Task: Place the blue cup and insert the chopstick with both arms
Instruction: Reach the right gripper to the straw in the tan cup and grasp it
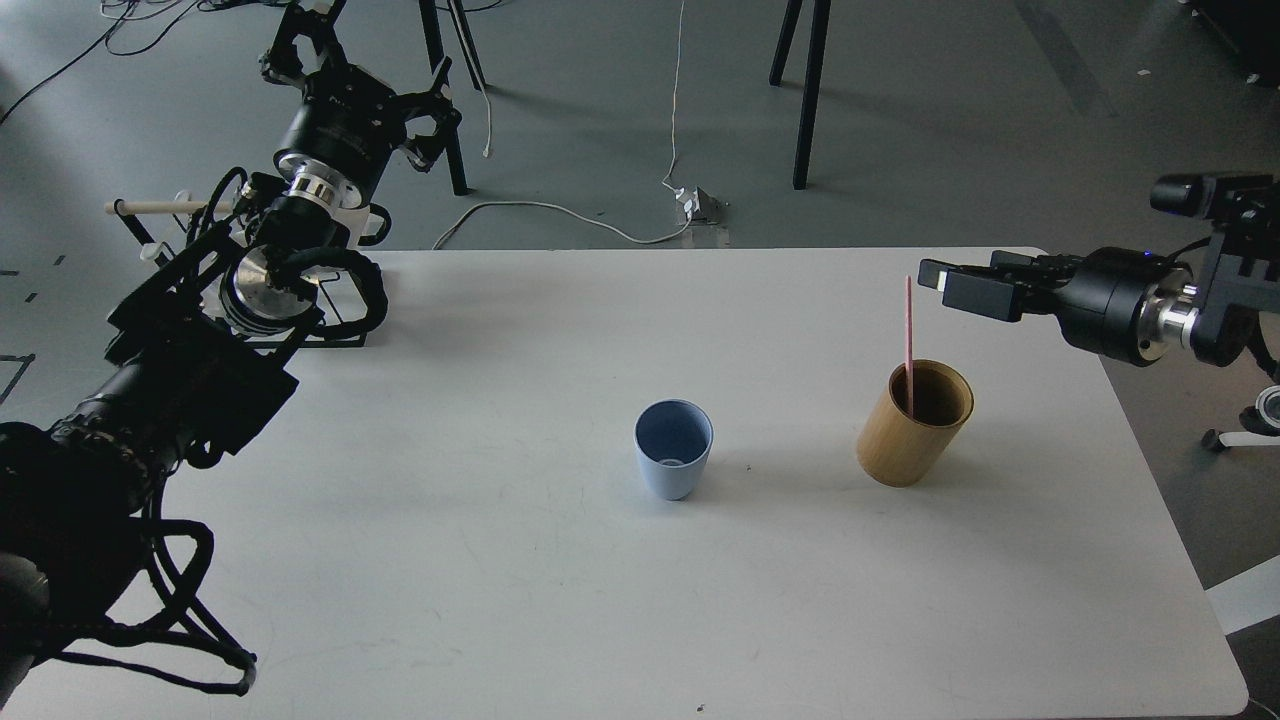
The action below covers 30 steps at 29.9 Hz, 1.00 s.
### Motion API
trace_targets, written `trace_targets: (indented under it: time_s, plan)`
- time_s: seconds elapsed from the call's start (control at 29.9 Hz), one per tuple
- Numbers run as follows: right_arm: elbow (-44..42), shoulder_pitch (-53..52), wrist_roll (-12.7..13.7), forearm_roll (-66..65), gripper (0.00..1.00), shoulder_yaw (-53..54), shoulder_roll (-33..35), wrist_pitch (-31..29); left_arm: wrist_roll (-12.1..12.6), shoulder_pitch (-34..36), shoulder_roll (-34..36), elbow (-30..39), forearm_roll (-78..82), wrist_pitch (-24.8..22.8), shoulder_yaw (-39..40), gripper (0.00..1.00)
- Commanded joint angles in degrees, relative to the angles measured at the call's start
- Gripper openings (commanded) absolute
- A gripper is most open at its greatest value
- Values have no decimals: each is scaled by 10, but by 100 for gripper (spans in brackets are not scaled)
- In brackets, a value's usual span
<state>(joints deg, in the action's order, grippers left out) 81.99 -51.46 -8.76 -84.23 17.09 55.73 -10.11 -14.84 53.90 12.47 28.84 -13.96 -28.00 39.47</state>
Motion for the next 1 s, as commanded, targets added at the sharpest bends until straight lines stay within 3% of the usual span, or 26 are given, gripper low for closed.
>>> trace_targets:
  time_s: [0.0,0.17,0.4,0.5,0.74,0.97]
  plan:
    - [-10,1,-7,-54,91,-16,-4,-1,0,-2,2,0,0,0,-2,100]
    - [-34,0,-7,-79,74,-33,-52,-9,0,1,-1,0,0,0,0,100]
    - [-97,-10,-2,-79,72,-42,-108,-9,-1,-1,-2,0,2,0,-6,100]
    - [-120,-10,-2,-80,65,-44,-127,-9,-1,-1,-1,-1,2,0,-5,100]
    - [-126,-13,-4,-80,57,-70,-138,-9,-1,3,0,-1,2,0,-4,100]
    - [-128,-12,-4,-81,35,-72,-137,-9,0,3,1,-1,2,0,-6,100]
